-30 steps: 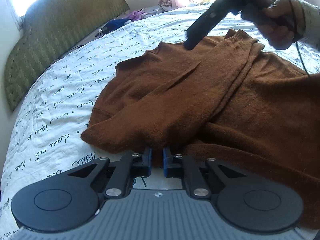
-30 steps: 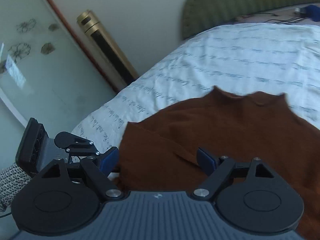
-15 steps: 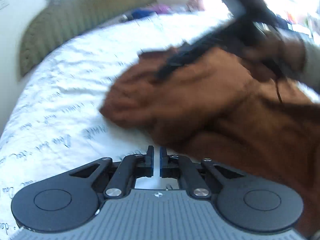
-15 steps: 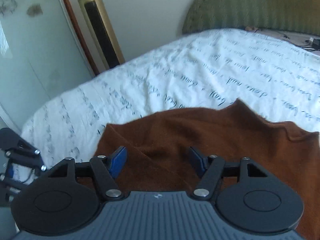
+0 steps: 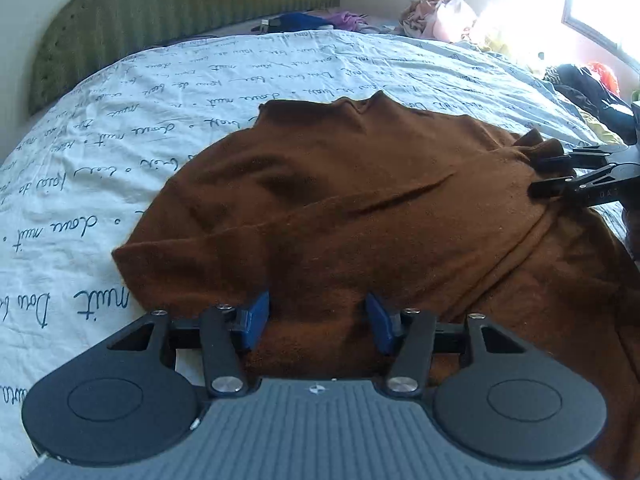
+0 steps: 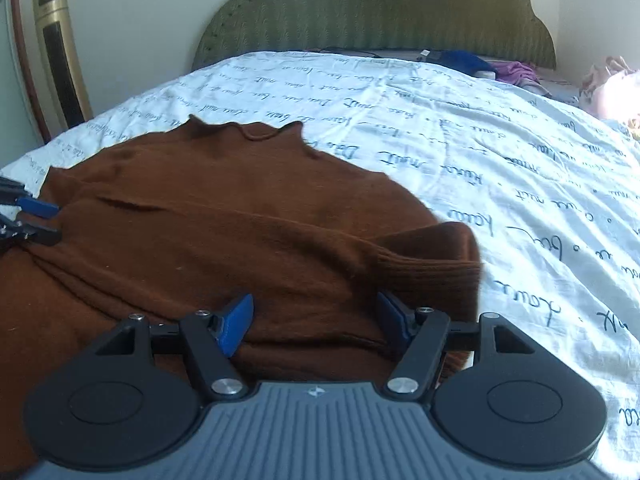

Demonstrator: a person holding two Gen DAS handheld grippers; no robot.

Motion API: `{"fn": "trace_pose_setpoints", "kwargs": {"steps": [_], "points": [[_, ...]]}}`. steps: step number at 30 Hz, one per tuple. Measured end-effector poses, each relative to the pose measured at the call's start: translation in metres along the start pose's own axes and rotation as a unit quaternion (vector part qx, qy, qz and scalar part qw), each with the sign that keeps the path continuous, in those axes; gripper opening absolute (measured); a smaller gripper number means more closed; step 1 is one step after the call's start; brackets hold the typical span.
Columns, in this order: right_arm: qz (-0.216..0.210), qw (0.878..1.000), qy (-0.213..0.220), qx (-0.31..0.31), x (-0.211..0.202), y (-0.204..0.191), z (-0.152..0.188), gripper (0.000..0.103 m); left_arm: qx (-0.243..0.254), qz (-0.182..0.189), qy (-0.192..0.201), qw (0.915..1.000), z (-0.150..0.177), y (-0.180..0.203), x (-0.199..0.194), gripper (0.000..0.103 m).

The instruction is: Fold small clothes

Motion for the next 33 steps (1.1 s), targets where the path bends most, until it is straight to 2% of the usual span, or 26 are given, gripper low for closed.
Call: {"fn": "trace_pose_setpoints", "kwargs": {"steps": [3,6,8,10,12,14,15,16,17,18,20,21,23,24,26,28,30,31,32,33], "points": [[-0.007,1.000,0.001,0.003,0.000,0.013,-0.003,0.066,-0.008,-0.021,0.001,0.9997,0.001,-0.001,-0.011,0.057],[-0.012,1.000,0.012,0.016,-0.022,0.002,-0.007,0.068,-0.034,-0.025,0.000,0.9991,-0.001,-0.004,-0.033,0.055],[-0.059,0.998,0.022,0.019,-0.042,-0.019,-0.002,0.068,-0.048,0.001,0.018,0.9987,-0.003,0.005,-0.055,0.056],[-0.095,0.995,0.023,0.005,-0.057,-0.042,0.008,0.068,-0.065,0.055,0.033,0.9958,-0.004,0.023,-0.075,0.061],[-0.120,0.992,0.015,-0.020,-0.063,-0.068,0.023,0.069,-0.051,0.074,0.037,0.9953,-0.001,0.048,-0.083,0.066],[-0.134,0.989,-0.015,-0.054,-0.061,-0.087,0.041,0.069,-0.020,0.053,0.004,0.9984,0.011,0.066,-0.072,0.067],[-0.121,0.989,-0.035,-0.072,-0.058,-0.089,0.052,0.069,-0.007,0.032,-0.028,0.9991,0.024,0.069,-0.060,0.067],[-0.109,0.989,-0.033,-0.092,-0.059,-0.086,0.059,0.069,-0.001,0.008,-0.059,0.9982,0.037,0.066,-0.049,0.067],[-0.098,0.989,-0.025,-0.108,-0.066,-0.080,0.064,0.070,-0.003,-0.004,-0.066,0.9978,0.047,0.061,-0.046,0.067],[-0.087,0.991,-0.030,-0.100,-0.071,-0.070,0.066,0.070,-0.001,-0.006,-0.051,0.9987,0.051,0.056,-0.051,0.069],[-0.089,0.992,-0.048,-0.070,-0.086,-0.052,0.073,0.070,-0.004,-0.045,-0.056,0.9974,0.059,0.043,-0.064,0.069],[-0.080,0.993,-0.055,-0.068,-0.093,-0.048,0.077,0.070,-0.013,-0.054,-0.055,0.9970,0.061,0.038,-0.070,0.070],[-0.050,0.993,-0.075,-0.079,-0.109,-0.044,0.083,0.079,-0.040,-0.065,-0.053,0.9957,0.067,0.030,-0.089,0.071],[-0.046,0.994,-0.069,-0.078,-0.118,-0.044,0.083,0.079,-0.046,-0.067,-0.053,0.9953,0.069,0.030,-0.097,0.068],[-0.068,0.996,-0.036,-0.044,-0.143,-0.047,0.079,0.079,-0.052,-0.045,-0.034,0.9971,0.071,0.040,-0.115,0.068],[-0.111,0.994,-0.004,-0.001,-0.160,-0.059,0.077,0.081,-0.071,0.006,-0.005,0.9974,0.074,0.058,-0.127,0.075],[-0.156,0.988,0.006,0.008,-0.164,-0.081,0.083,0.083,-0.073,0.043,0.011,0.9963,0.082,0.083,-0.131,0.076],[-0.167,0.986,0.006,-0.002,-0.163,-0.094,0.089,0.083,-0.063,0.050,0.007,0.9967,0.087,0.093,-0.130,0.079],[-0.173,0.985,-0.007,-0.019,-0.161,-0.106,0.098,0.083,-0.046,0.036,-0.013,0.9982,0.096,0.103,-0.123,0.079],[-0.172,0.984,-0.028,-0.039,-0.156,-0.114,0.108,0.083,-0.025,0.005,-0.034,0.9991,0.106,0.107,-0.116,0.078]]}}
Point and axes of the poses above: each gripper's, at about its wrist camera, not at the fingertips, and x roughly the way its jaws point, y to its right, z to its underside, the point moved 7 cm from there along x, roughly the way its jaws point, and after that the axes turned 2 degrees about y, right-handed, at the moved point
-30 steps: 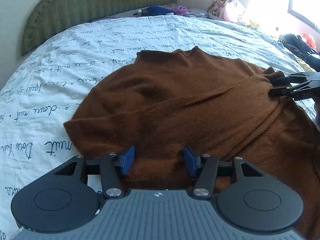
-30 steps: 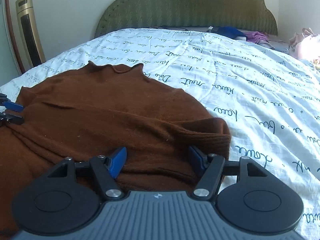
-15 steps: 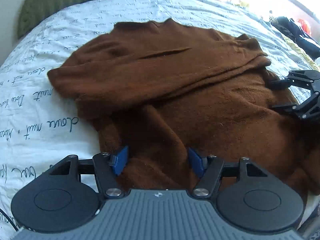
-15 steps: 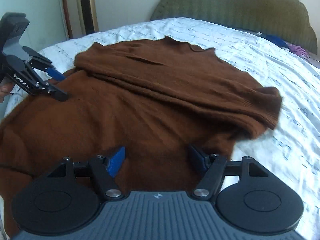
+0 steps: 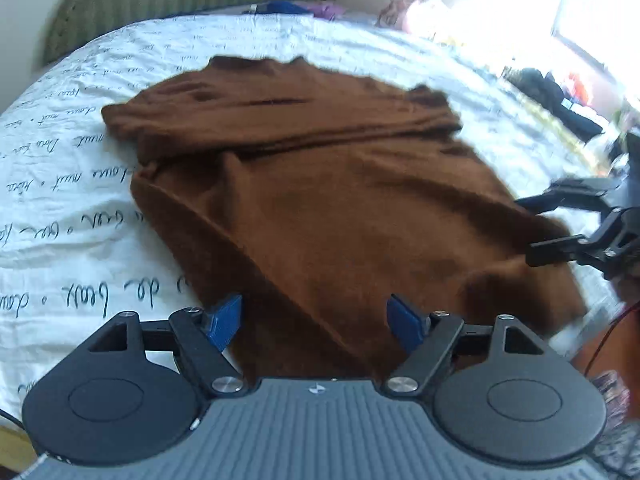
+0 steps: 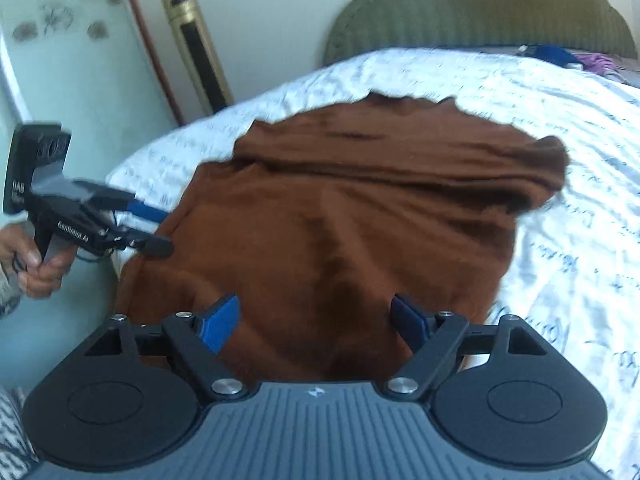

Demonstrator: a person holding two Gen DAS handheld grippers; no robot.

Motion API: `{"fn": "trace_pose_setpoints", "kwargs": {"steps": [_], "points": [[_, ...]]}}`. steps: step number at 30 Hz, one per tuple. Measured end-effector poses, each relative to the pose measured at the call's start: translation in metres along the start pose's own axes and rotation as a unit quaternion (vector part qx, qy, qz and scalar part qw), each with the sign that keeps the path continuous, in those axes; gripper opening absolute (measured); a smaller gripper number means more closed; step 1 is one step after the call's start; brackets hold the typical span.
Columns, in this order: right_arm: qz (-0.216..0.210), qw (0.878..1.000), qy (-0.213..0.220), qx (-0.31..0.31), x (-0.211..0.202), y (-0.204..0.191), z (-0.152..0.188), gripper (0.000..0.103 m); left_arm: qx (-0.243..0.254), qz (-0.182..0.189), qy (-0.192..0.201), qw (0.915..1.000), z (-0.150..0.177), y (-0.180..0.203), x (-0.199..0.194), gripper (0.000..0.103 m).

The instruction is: Fold small clothes

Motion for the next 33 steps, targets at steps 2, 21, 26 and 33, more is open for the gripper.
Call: {"fn": "trace_pose_setpoints", "kwargs": {"steps": [2,21,26,33], "points": [[0.034,0.997,-0.041,-0.055,0.009,-0.005,0.027,0.083,0.039,-0.046,0.001,0.9982,0.015,-0.001,0.003,0.089],[0.017,0.972,0.091,0.218,-0.080,0.028,0.087,0.084,-0.151,0.098,-0.028,0.9833,0.074,0.000,-0.026,0.031],[0.002,0.974,0.076,0.213,-0.064,0.006,0.088,0.006,-0.163,0.109,-0.024,0.9803,0.084,0.003,-0.021,0.005],[0.033,0.972,0.135,0.190,-0.093,-0.002,0.072,0.005,-0.190,0.151,0.008,0.9700,0.077,-0.008,-0.044,0.004]]}}
Point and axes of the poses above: each gripper's, at about its wrist camera, not at the fingertips, and x roughly the way its jaws point, y to its right, z to its underside, the point moved 7 cm from there along x, roughly the way its jaws point, and after that the axes turned 2 degrees about y, right-handed, at the moved point
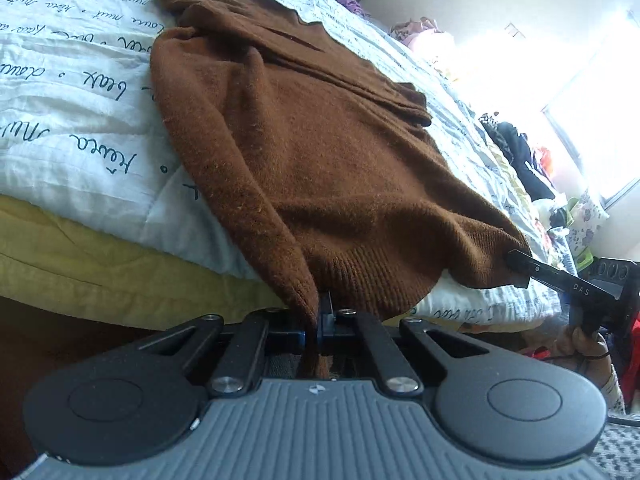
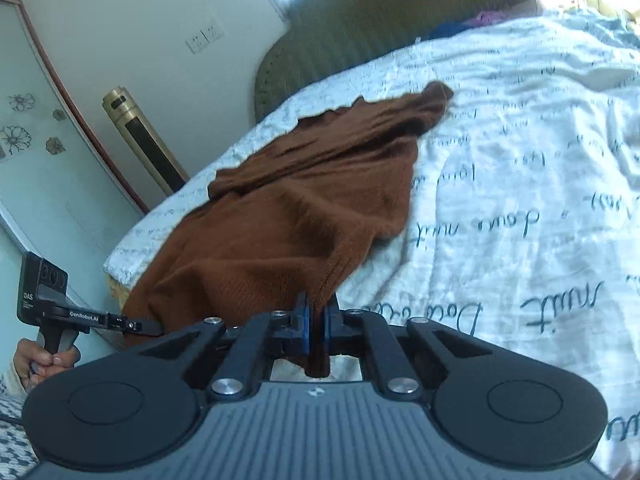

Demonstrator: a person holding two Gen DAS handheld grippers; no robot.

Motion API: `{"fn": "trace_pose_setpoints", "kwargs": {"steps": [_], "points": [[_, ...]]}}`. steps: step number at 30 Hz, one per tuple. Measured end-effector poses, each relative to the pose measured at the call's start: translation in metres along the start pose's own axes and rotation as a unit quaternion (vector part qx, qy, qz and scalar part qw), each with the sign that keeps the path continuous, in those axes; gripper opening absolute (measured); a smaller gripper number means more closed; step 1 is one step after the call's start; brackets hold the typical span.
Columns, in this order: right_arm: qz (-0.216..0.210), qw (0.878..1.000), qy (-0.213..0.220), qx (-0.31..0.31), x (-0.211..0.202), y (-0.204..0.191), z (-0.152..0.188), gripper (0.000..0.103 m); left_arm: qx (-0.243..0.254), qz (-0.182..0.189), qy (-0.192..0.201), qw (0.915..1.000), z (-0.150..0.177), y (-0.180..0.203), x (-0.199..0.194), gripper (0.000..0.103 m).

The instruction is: Fold small clothes

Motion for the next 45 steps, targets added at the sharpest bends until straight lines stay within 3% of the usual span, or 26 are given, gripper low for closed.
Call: {"fn": "trace_pose_setpoints", "kwargs": {"steps": [3,7,12,14,16,18,19,20,21,22,23,24,26,29,33,35,37,39,40,41,42,43,45], "points": [[-0.004,1.000,0.023,-0.019,-0.023,-0.012,-0.018,0.005,-0.014,0.020,0.016,0.9996,-0.009,0.005,-0.022,0.004],[-0.017,0.998,0.044,-0.043,-0.054,-0.032,-0.031,0.004,-0.008,0.018,0.030,0.9994,-0.011,0.015,-0.046,0.004],[-0.008,0.997,0.050,-0.054,-0.073,-0.039,-0.029,0.003,-0.004,0.002,0.008,1.0000,0.007,0.009,-0.058,0.004],[0.001,0.999,0.032,-0.031,-0.064,-0.022,-0.018,0.003,-0.008,-0.009,-0.006,0.9999,0.017,-0.002,-0.049,0.004],[0.051,0.999,-0.007,0.002,-0.044,0.016,0.004,0.007,-0.018,-0.020,-0.024,0.9994,0.026,-0.016,-0.034,0.004],[0.060,0.997,-0.044,0.034,-0.032,0.041,0.020,0.008,-0.028,-0.035,-0.042,0.9981,0.035,-0.031,-0.021,0.004],[0.067,0.996,-0.042,0.049,-0.034,0.049,0.022,0.020,-0.029,-0.036,-0.049,0.9977,0.039,-0.036,-0.016,0.004],[0.063,0.996,-0.037,0.051,-0.038,0.050,0.018,0.042,-0.028,-0.040,-0.054,0.9974,0.041,-0.039,-0.015,0.005],[0.057,0.997,-0.030,0.045,-0.041,0.049,0.012,0.055,-0.023,-0.047,-0.062,0.9967,0.042,-0.043,-0.014,0.005],[0.063,0.997,-0.013,0.032,-0.046,0.047,0.001,0.081,-0.009,-0.049,-0.067,0.9965,0.042,-0.043,-0.015,0.005],[0.069,0.997,0.009,0.022,-0.048,0.046,-0.011,0.095,0.003,-0.054,-0.062,0.9966,0.039,-0.042,-0.021,0.005],[0.062,0.998,0.022,0.014,-0.046,0.044,-0.021,0.096,0.012,-0.063,-0.053,0.9966,0.033,-0.042,-0.028,0.005],[0.039,0.998,0.043,0.002,-0.028,0.049,-0.050,0.095,0.044,-0.090,-0.024,0.9947,0.011,-0.040,-0.048,0.005],[0.027,0.999,0.040,0.018,0.023,0.072,-0.083,0.096,0.078,-0.123,0.013,0.9893,-0.032,-0.039,-0.060,0.005],[0.008,0.996,-0.018,0.088,0.102,0.105,-0.100,0.096,0.073,-0.145,0.047,0.9857,-0.094,-0.041,-0.043,0.014],[-0.012,0.994,-0.014,0.108,0.118,0.112,-0.105,0.096,0.068,-0.146,0.047,0.9858,-0.110,-0.033,-0.022,0.034],[-0.036,0.994,-0.025,0.100,0.127,0.099,-0.110,0.092,0.080,-0.171,0.053,0.9806,-0.118,-0.014,0.008,0.078],[-0.010,0.996,-0.056,0.068,0.138,0.090,-0.103,0.063,0.101,-0.210,0.069,0.9700,-0.117,0.003,0.033,0.087],[0.010,0.997,-0.059,0.050,0.140,0.087,-0.100,0.039,0.101,-0.225,0.071,0.9665,-0.114,0.008,0.042,0.087],[0.019,0.997,-0.064,0.039,0.143,0.084,-0.098,0.026,0.095,-0.233,0.071,0.9652,-0.112,0.011,0.050,0.087],[0.012,0.997,-0.066,0.042,0.144,0.083,-0.097,0.022,0.086,-0.246,0.071,0.9629,-0.110,0.012,0.059,0.087],[-0.003,0.996,-0.071,0.050,0.145,0.083,-0.096,0.007,0.084,-0.253,0.070,0.9614,-0.107,0.012,0.065,0.087],[0.003,0.997,-0.074,0.032,0.145,0.079,-0.092,0.006,0.079,-0.268,0.066,0.9580,-0.098,0.011,0.076,0.085]]}}
Point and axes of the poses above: each gripper's, at about its wrist camera, not at the fingertips, and x roughly the way its jaws point, y to its right, z to its underside, the point moved 7 cm from there along x, roughly the way its jaws point, and after that the axes turned 2 degrees about y, right-handed, at the moved point
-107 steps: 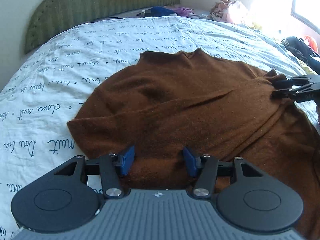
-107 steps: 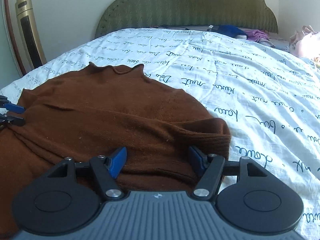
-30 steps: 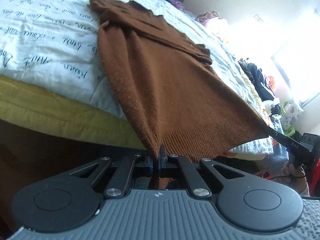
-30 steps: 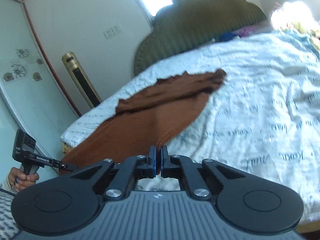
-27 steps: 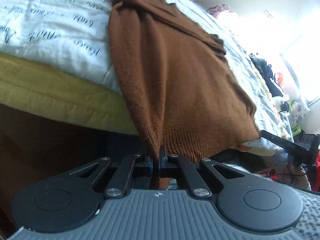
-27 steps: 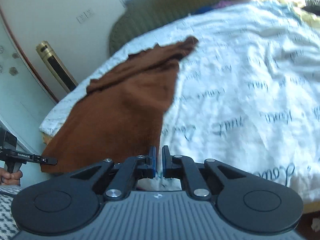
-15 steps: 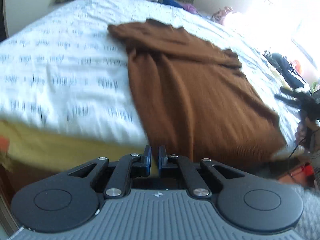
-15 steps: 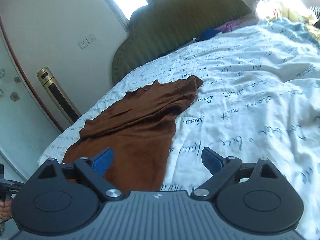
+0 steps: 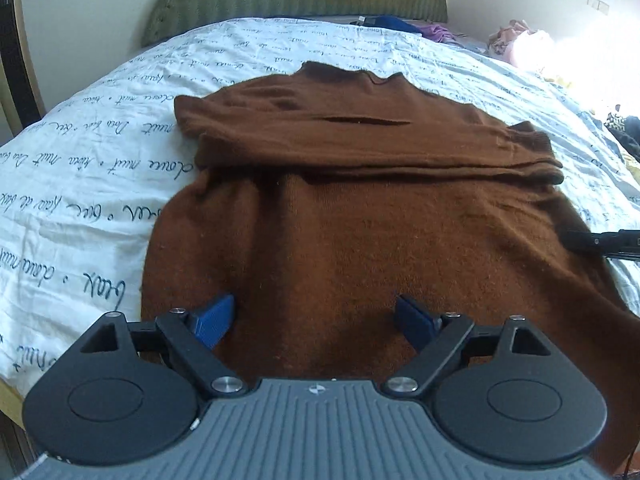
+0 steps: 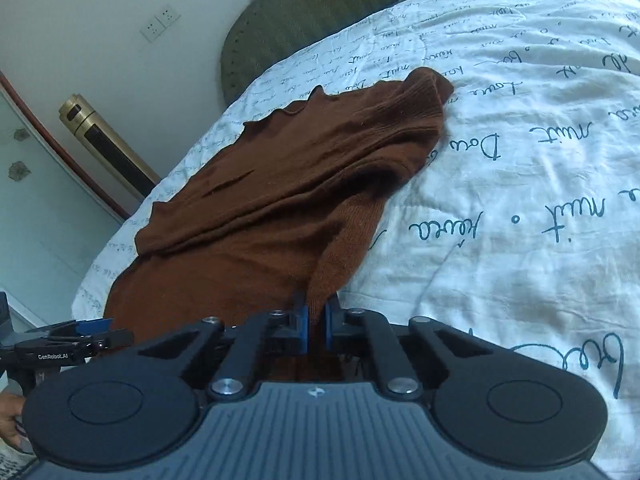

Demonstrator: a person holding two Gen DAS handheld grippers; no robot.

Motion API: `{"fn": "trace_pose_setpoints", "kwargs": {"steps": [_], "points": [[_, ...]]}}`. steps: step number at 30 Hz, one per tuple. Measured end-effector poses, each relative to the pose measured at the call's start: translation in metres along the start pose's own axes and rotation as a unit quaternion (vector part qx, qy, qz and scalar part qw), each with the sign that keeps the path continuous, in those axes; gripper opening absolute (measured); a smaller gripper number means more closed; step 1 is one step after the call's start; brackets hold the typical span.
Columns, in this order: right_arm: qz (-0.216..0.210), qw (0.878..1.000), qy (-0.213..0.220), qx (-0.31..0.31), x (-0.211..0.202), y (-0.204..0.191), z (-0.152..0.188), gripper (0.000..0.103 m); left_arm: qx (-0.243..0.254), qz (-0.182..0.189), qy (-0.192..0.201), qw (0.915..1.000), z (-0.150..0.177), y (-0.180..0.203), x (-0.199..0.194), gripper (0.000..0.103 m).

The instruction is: Fold small clothes

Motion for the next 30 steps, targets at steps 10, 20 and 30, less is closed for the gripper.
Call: {"fn": "trace_pose_setpoints", "kwargs": {"steps": [10,20,30], "points": [[0.086,0.994,0.039,-0.060,-0.038,0.003,0.002,0.004,0.007,-0.007,0.008,0.9999,0.009,0.003,-0.002,0.086],[0.039,0.999,0.009,-0.030,-0.070,-0.008,0.039,0.093,-0.018,0.019,0.019,0.9995,0.021,-0.017,-0.036,0.089],[-0.008,0.999,0.035,-0.039,-0.108,-0.040,0.115,0.077,-0.058,0.073,0.023,0.9953,0.104,-0.086,-0.066,0.094]]}}
Point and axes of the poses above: each gripper's, at about its wrist camera, not at the fingertips, and x roughly the way its jaws point, y to its right, z to its underside, the point moved 7 cm from there along x, roughly the way its jaws point, and after that the axes turned 2 degrees about y, right-handed, at the moved point
